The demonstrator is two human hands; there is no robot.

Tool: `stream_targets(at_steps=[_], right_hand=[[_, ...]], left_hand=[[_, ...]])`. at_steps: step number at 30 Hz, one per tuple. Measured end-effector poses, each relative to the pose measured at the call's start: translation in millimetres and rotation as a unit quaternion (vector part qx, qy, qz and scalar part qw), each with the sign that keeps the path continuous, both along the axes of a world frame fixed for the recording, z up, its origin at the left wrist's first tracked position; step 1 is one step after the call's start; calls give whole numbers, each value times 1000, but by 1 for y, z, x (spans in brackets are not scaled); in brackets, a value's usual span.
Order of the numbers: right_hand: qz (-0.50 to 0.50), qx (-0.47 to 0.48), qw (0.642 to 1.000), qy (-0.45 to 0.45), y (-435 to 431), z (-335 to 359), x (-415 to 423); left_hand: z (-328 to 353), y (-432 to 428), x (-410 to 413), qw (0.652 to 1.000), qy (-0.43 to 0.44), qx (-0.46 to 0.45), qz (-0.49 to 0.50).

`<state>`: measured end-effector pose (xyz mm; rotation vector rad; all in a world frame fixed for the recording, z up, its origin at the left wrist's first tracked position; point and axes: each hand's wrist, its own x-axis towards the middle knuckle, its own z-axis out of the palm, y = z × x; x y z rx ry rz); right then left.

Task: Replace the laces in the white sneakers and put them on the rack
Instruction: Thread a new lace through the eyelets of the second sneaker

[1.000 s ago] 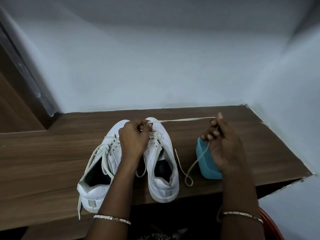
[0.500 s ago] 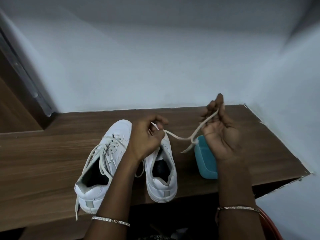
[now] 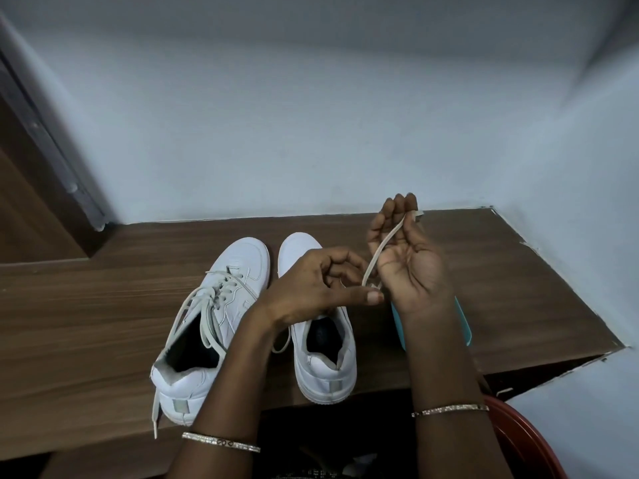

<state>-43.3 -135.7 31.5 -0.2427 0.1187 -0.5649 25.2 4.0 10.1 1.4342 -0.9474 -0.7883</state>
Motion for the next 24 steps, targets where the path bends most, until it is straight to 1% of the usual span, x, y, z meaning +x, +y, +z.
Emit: stream_targets(at_steps=[2,4,8,12,18,21,22,24], right_hand=[[-5,5,1000,2,2,-1,2],[-12,0,1000,6,1,-3,2],[-33,-4,999,14,-9,-6,-3],[-54,15,998,13,-21,-12,-8],[-58,2,998,32,-26,-25,-7],[-69,-20,996,51,-29,-36,-6],[-67,-42,994,71,-31,-39,-6],[-44,-125,980,152,-27,-41,-5]], left_hand=[[-4,-4,0,999,1,-16,35],[-5,-4,1,998,7,-33,48],[-1,5,7,995,3,-19,97],[-3,16,17,988,35,-8,148],[-5,23,24,987,54,12,153],[-7,27,27,982,91,-12,164],[-7,27,28,980,110,-27,162],[-6,26,29,976,142,-56,155]])
